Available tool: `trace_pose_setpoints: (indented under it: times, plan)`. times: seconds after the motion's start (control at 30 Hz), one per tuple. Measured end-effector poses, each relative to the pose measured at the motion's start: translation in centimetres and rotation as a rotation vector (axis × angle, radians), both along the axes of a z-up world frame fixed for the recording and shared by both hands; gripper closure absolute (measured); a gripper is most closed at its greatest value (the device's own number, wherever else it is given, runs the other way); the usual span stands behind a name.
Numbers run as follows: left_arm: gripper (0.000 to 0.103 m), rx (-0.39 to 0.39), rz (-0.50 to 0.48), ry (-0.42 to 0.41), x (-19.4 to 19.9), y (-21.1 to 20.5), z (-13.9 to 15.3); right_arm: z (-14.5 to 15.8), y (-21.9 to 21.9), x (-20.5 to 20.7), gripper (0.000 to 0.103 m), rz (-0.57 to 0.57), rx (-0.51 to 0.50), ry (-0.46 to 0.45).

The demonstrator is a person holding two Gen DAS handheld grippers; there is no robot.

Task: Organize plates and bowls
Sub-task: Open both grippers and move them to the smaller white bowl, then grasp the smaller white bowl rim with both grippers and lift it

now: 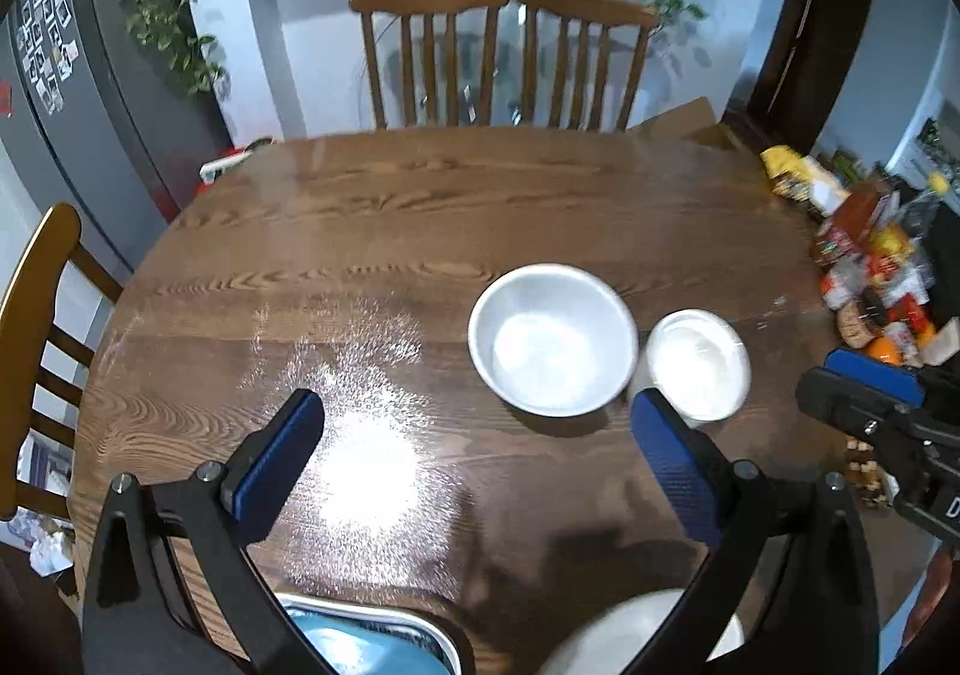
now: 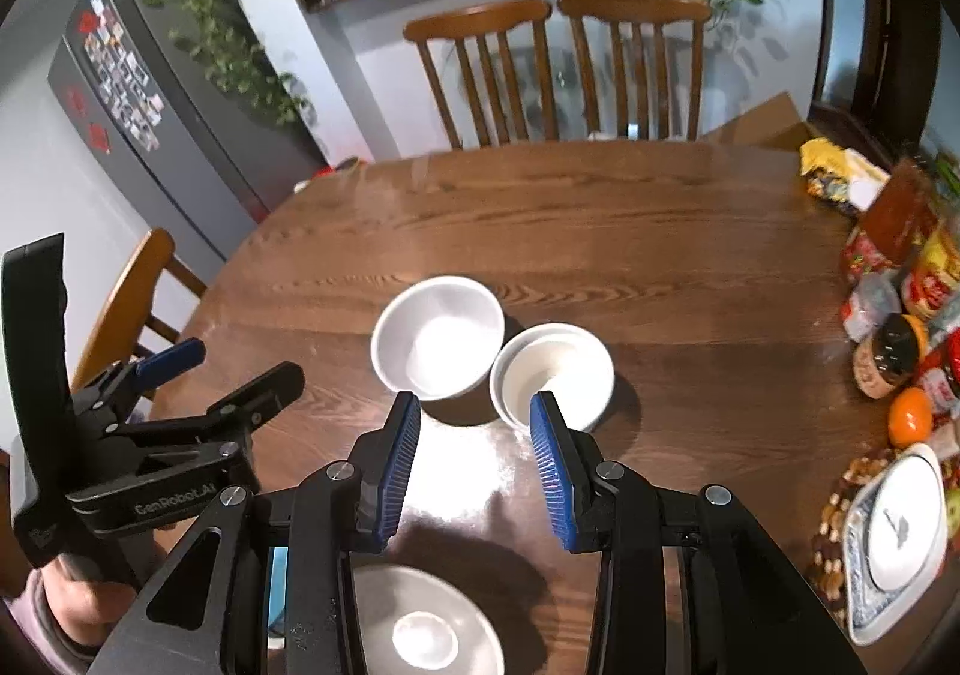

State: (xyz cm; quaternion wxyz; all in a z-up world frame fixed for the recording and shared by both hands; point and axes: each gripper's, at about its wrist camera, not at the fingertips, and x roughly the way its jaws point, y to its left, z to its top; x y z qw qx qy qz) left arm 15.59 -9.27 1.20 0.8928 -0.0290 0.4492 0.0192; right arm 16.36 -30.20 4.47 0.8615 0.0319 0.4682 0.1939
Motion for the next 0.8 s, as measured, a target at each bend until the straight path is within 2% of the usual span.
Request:
trace_pose_setpoints:
  times: [0.23,0.6,0.77,0.8]
  plan:
    - [0.002,-0.027,0.06,0.086,3.3,1.2,-5.0,-4.7,2.1,5.4,0.064,0.049,-0.008,0.069]
    - [0.008,-0.07,0.054,0.15,6.4,0.9,-7.9,-8.3,5.3,10.8,0.064,0.129,-0.067,0.102]
    - [0.028,-0.088,0.036,0.172,6.8,0.5,-8.8,-9.3,6.5,11.7,0.065,0.183,-0.128,0.116]
    - [0.029,-0.093,0.034,0.177,6.9,0.5,-9.0,-9.4,6.7,11.7,0.067,0.192,-0.138,0.115]
